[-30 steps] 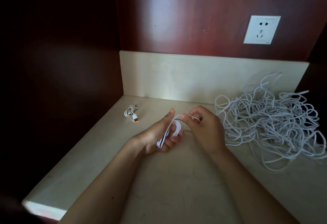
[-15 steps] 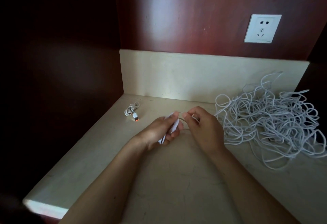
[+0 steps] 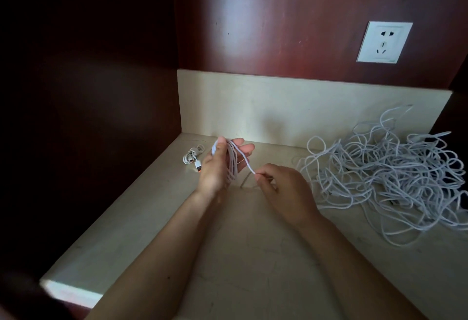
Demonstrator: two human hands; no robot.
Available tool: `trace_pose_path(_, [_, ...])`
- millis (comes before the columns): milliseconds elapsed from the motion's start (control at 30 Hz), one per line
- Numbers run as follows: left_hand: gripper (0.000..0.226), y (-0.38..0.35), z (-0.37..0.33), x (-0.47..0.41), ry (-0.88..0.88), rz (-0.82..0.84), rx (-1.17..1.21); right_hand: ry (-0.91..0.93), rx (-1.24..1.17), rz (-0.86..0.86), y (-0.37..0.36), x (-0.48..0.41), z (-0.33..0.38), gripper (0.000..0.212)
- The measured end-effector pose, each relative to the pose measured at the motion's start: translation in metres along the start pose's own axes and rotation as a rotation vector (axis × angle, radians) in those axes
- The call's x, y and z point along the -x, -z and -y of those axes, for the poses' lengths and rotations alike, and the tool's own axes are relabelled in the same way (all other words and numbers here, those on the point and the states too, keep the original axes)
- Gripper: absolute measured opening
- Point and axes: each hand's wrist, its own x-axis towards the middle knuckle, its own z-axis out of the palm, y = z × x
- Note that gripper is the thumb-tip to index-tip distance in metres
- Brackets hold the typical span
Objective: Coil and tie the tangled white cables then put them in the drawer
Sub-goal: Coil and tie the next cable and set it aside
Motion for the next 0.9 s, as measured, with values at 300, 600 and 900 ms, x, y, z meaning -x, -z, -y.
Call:
trace_pose_path(300, [0.039, 0.003, -0.012, -0.006, -0.025, -0.219, 0.151, 0.119, 0.072, 0.192, -0.008, 0.001, 0.008, 0.038])
trace_pose_path(600, [0.041, 0.018, -0.02, -0.011, -0.101, -0.431, 0.117, 0.072, 0.195, 0.247, -0.007, 0.001, 0.007, 0.038])
trace_pose_path(900, [0.04, 0.021, -0.017, -0.012, -0.172, -0.479, -0.093, 0.224, 0.004, 0.198, 0.006, 0.0, 0.023, 0.016])
